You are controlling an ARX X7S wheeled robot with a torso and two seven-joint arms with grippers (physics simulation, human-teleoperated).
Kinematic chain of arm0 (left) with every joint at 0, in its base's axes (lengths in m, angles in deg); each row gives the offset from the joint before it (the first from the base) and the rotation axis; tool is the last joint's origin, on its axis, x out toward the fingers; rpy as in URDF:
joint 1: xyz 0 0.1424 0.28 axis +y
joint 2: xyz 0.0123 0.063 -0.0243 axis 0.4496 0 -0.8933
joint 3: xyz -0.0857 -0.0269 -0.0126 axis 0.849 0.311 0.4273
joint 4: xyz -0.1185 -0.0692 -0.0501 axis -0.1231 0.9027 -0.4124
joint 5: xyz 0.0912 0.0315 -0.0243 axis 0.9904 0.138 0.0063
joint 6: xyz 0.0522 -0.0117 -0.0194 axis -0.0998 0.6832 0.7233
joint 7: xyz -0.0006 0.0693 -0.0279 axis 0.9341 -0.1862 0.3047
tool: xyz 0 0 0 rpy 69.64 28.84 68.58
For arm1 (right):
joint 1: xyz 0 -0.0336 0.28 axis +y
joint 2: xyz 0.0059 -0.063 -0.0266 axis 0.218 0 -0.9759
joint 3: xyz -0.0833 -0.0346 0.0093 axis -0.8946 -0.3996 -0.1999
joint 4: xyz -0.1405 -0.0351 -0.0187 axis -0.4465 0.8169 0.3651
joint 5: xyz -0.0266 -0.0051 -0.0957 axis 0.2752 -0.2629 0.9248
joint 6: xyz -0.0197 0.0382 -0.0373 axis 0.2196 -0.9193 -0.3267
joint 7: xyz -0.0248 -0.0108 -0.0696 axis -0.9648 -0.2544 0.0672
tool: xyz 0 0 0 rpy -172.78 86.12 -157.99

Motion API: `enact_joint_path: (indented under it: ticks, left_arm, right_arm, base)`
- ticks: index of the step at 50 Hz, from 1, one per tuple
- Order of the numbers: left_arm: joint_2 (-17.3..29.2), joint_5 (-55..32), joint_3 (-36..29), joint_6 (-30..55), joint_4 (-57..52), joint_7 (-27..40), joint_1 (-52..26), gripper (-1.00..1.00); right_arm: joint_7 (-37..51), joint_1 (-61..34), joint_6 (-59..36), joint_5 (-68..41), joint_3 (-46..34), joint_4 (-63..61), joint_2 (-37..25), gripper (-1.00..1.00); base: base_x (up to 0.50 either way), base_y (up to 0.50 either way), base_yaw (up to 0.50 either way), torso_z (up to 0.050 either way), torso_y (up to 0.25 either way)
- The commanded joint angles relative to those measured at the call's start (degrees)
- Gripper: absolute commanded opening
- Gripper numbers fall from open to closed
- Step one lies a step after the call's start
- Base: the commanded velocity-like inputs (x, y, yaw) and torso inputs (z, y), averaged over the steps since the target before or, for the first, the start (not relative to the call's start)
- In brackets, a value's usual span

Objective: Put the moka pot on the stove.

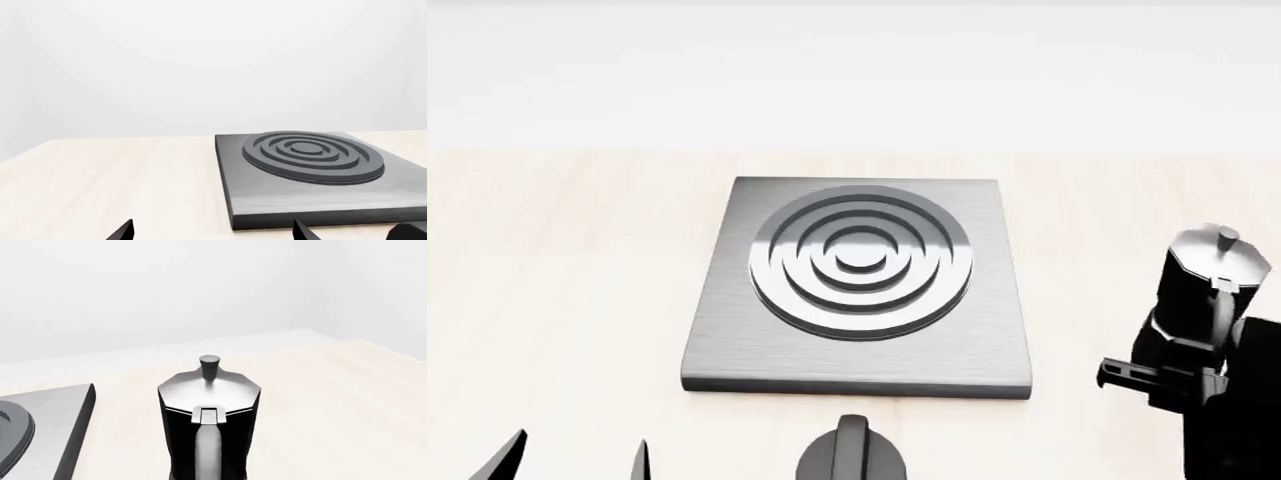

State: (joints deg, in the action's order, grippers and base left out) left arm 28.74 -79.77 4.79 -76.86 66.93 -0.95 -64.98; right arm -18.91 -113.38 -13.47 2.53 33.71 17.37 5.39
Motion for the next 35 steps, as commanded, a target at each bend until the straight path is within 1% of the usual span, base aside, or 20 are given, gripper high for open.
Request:
enact_joint_path:
  ticks: [1, 2, 5, 18, 22, 27, 35]
  left_arm:
    - [0.0, -1.7, -0.1, -1.2, 0.5, -1.2, 0.0, 1.00]
    - [0.0, -1.6, -0.1, -1.3, 0.5, -1.1, 0.0, 1.00]
    - [0.0, -1.6, -0.1, -1.2, 0.5, -0.9, 0.0, 1.00]
    - [0.2, -1.9, -0.4, -1.5, 0.6, -0.5, -0.1, 1.00]
    - [0.3, -1.9, -0.6, -1.5, 0.6, -0.4, -0.1, 1.00]
    - [0.4, -1.9, -0.7, -1.5, 0.6, -0.1, -0.2, 1.00]
    - [0.5, -2.1, -0.9, -1.6, 0.6, 0.2, -0.2, 1.00]
  right_arm:
    - [5.1, 1.0, 3.9, 4.9, -1.2, -10.0, 1.2, -1.00]
    - [6.5, 0.6, 4.0, 7.9, -3.0, -10.9, 1.0, -1.00]
    - [5.1, -0.3, 3.2, 7.4, -4.1, -12.0, 1.7, -1.00]
    - [4.3, -3.2, 2.8, 8.7, -7.3, -12.8, 2.8, -1.00]
    - [4.0, -5.4, 5.1, 9.3, -8.4, -10.2, 3.8, -1.00]
    - [3.9, -10.5, 9.5, 10.9, -10.8, -2.7, 5.7, -1.00]
    - [3.9, -15.7, 12.7, 11.8, -12.5, 4.6, 7.5, -1.00]
  base:
    - [0.00, 0.00, 0.00, 0.000, 0.000]
    - [0.00, 0.00, 0.00, 0.000, 0.000]
    - [0.00, 0.00, 0.00, 0.000, 0.000]
    - [0.00, 0.00, 0.00, 0.000, 0.000]
    - [0.00, 0.00, 0.00, 0.000, 0.000]
    - [0.00, 0.00, 0.00, 0.000, 0.000]
    - [0.00, 0.00, 0.00, 0.000, 0.002]
